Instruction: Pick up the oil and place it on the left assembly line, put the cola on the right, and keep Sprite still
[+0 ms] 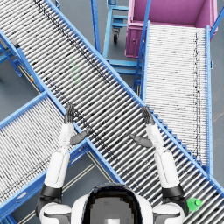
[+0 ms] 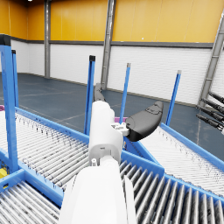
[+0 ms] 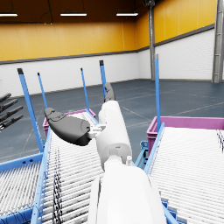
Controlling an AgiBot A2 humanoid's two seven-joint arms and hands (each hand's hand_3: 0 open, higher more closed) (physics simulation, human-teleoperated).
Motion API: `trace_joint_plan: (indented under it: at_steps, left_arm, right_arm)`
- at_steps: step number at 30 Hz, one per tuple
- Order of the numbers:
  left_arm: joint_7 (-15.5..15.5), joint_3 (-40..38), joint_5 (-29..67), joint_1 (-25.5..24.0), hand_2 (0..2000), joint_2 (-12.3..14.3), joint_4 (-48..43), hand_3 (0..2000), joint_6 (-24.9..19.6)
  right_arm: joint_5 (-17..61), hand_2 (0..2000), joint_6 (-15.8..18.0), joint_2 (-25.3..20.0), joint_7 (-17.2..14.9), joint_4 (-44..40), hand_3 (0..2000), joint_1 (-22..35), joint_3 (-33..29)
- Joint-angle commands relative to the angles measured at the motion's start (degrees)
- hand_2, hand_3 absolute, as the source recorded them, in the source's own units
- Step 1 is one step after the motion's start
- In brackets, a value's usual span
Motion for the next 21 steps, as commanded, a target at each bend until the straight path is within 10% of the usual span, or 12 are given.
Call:
trace_joint_plan:
  at_steps: [1, 21]
  left_arm:
    - [0.0, 0.0, 0.0, 0.0, 0, 0.0, 0.0, 0, 0.0]
    - [0.0, 0.0, 0.0, 0.0, 0, 0.0, 0.0, 0, 0.0]
  right_arm:
    - [0.0, 0, 0.0, 0.0, 0.0, 0.0, 0, 0.0, 0.0]
    - [0.0, 0, 0.0, 0.0, 0.0, 0.0, 0, 0.0, 0.0]
